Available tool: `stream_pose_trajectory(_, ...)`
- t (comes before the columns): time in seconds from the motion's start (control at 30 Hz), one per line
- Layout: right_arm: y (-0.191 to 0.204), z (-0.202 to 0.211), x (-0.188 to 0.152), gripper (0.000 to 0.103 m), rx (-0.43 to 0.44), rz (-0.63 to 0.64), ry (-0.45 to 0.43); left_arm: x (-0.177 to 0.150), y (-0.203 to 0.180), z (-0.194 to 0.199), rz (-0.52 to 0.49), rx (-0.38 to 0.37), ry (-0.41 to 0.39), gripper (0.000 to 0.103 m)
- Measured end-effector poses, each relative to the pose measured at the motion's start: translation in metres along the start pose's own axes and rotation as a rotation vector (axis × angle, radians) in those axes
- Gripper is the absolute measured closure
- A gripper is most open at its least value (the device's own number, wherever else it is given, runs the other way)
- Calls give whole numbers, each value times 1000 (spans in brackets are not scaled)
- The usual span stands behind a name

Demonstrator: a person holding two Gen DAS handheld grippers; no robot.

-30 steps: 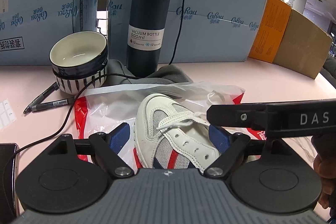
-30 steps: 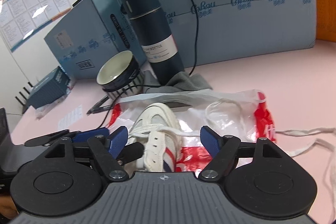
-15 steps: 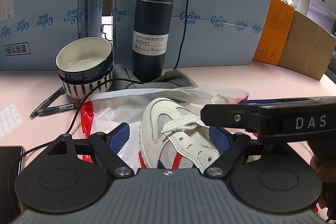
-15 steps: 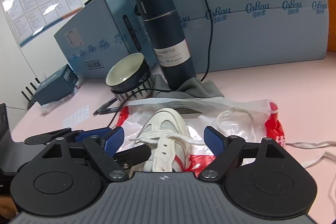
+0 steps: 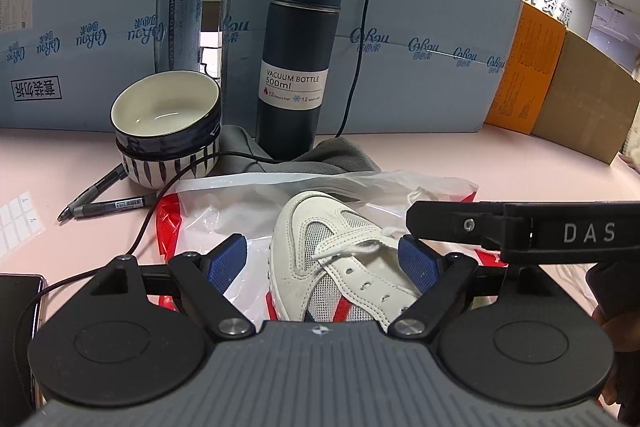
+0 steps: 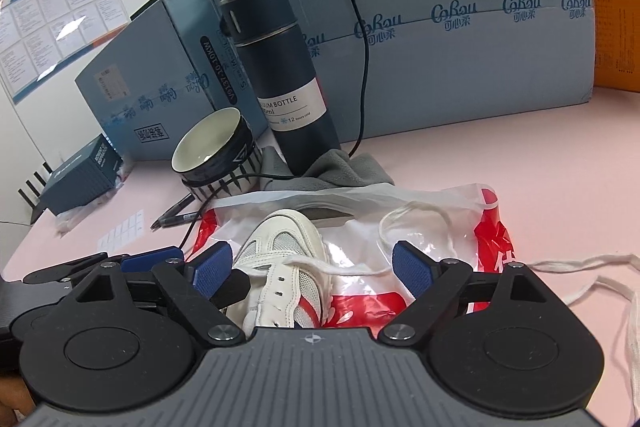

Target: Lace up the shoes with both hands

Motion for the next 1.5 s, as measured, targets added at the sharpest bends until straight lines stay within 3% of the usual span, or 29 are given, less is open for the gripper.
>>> stream_pose_trajectory(0.23,0,1,0,16,-1,-1,-8,1,0,0,2,-1,-3,22)
stream_pose_trajectory(0.53,-3,8,7,7,-18,10,-46,13,14,11,-12,26,-34,22)
stream_pose_trajectory(0.83,5,16,-1,6,-20,61,-39,6,51,30,141,96,-61,22)
stream_pose_trajectory(0.93,16,16,-9,7,4,122,-17,2,43,31,134,54,-51,22)
stream_pose_trajectory(1.03,25,15,-18,27,10,190,15,2,26,27,102,-11,-50,22)
stream_pose_trajectory(1.1,25,12,-24,63,12,194,48,2,14,19,95,-56,-41,22)
stream_pose_trajectory(1.17,23,8,-30,80,19,173,83,-1,5,6,101,-60,-10,22)
stream_pose_trajectory(1.23,18,6,-34,80,30,128,103,-6,2,-6,125,-51,26,22)
stream_pose_trajectory(1.33,16,5,-37,82,39,109,115,-11,2,-13,186,-53,11,26)
stream_pose_trajectory(1.37,16,5,-37,82,43,103,118,-11,2,-14,190,-51,-3,32)
stream_pose_trajectory(1.4,15,4,-37,82,52,92,120,-12,1,-16,188,-51,-5,47)
stream_pose_trajectory(1.5,15,4,-38,82,57,90,125,-12,-1,-17,182,-56,-17,60)
Point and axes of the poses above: each gripper's, at about its wrist camera, not at the fingertips, and z roughly against the way its jaws point, y to its left, x to its top, the point moved 9 cm from there along -z, roughly the way its jaws point, and after that the axes turned 3 degrees about -z, right-handed, at the moved point
